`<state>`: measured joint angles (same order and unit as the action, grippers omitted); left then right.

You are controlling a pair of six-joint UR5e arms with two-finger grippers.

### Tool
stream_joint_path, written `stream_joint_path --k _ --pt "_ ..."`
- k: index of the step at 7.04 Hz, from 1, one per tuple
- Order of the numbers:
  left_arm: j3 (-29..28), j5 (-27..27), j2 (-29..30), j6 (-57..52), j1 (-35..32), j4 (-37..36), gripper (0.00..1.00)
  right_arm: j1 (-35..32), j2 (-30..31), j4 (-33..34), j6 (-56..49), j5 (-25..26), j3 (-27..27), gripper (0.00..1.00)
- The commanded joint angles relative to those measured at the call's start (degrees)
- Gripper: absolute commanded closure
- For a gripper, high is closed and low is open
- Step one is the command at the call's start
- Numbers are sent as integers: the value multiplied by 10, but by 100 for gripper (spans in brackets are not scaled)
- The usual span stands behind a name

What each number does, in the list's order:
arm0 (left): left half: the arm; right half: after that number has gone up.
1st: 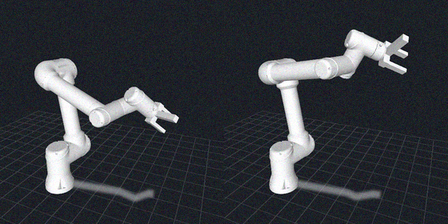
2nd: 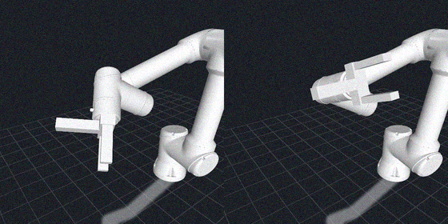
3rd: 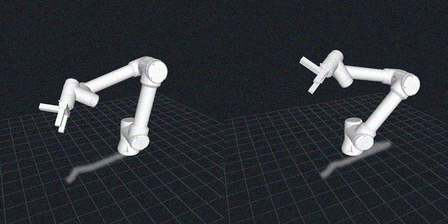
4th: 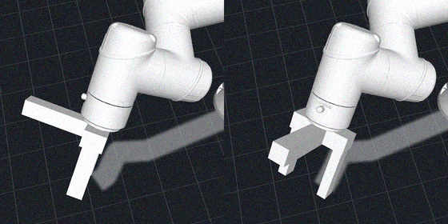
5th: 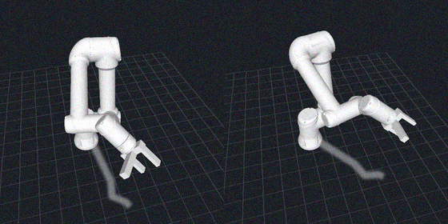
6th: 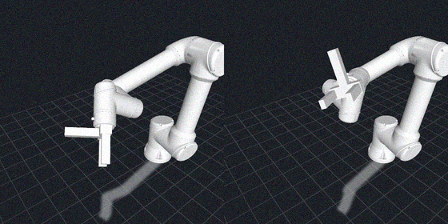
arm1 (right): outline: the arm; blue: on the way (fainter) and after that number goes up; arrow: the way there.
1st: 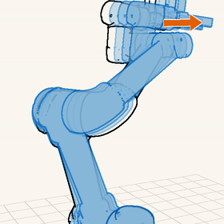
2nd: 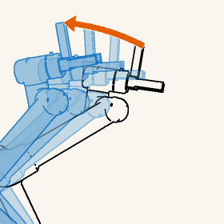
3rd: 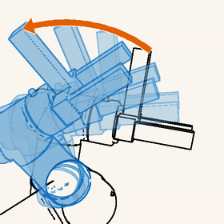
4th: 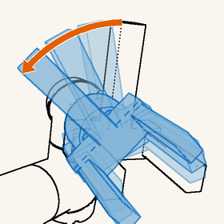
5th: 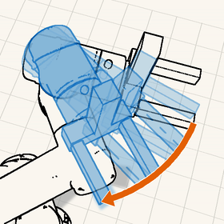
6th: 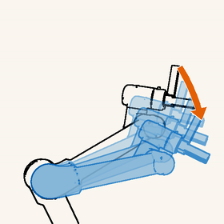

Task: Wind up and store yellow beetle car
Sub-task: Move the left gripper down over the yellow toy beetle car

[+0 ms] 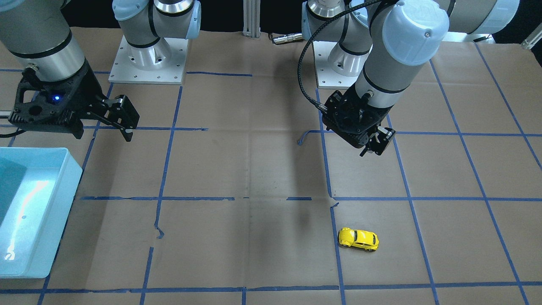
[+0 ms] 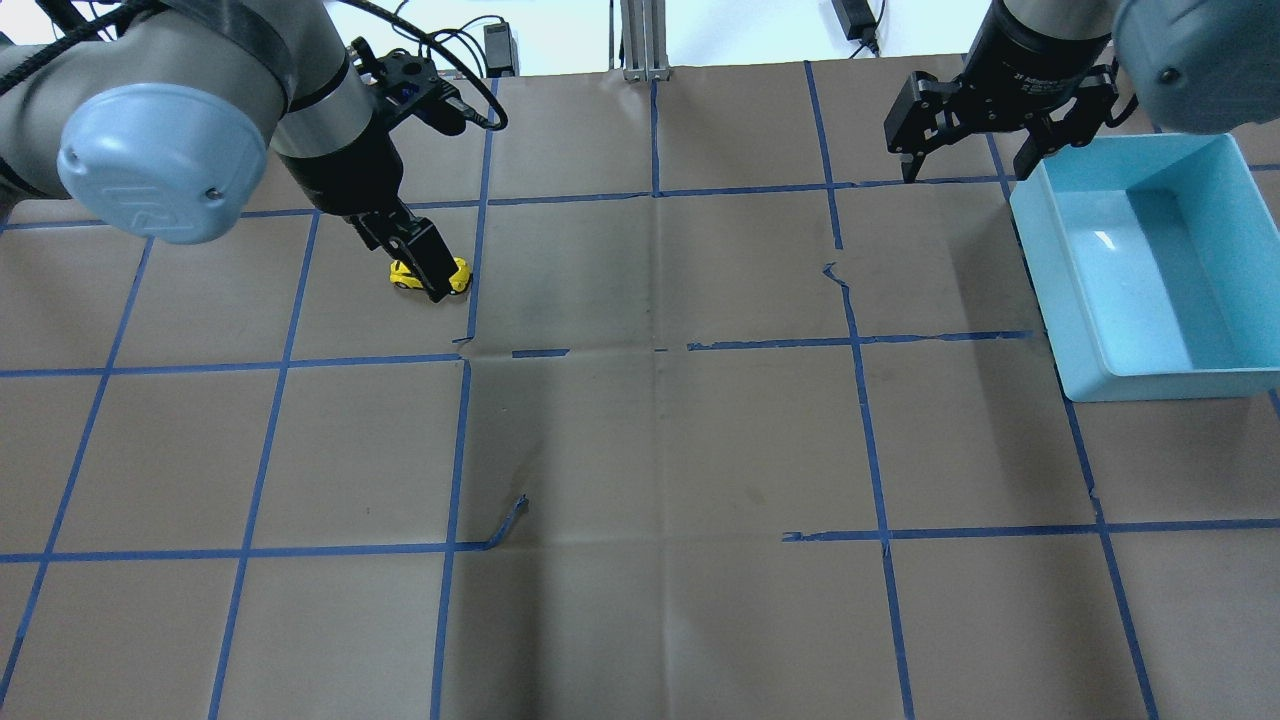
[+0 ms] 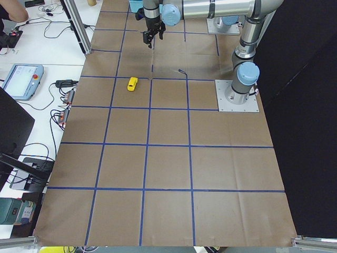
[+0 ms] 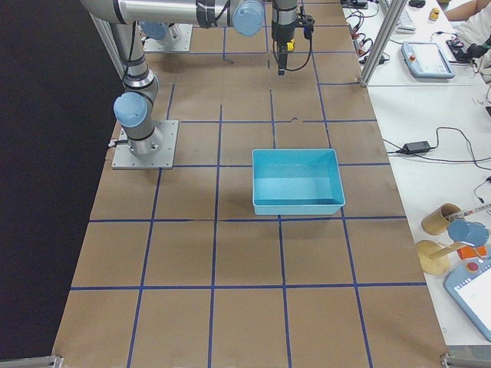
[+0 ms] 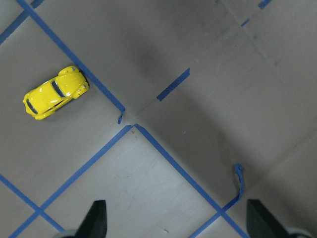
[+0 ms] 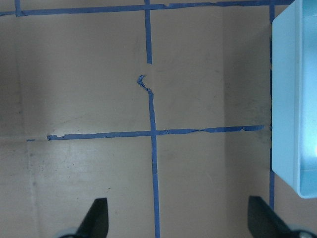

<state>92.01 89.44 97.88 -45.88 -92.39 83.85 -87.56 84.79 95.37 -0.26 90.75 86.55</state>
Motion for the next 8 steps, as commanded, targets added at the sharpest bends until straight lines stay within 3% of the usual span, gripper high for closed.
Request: stream_joint_path --k 1,4,6,8 --pt "25 3 48 -203 8 -93 0 2 5 -5 0 1 0 0" --pt "26 6 124 -444 35 -192 1 0 6 -6 0 0 2 0" --pt "-4 6 202 -503 61 -238 2 1 9 -6 0 -1 0 0" --pt "-20 5 221 -568 69 -250 3 2 11 -6 -1 -1 1 0"
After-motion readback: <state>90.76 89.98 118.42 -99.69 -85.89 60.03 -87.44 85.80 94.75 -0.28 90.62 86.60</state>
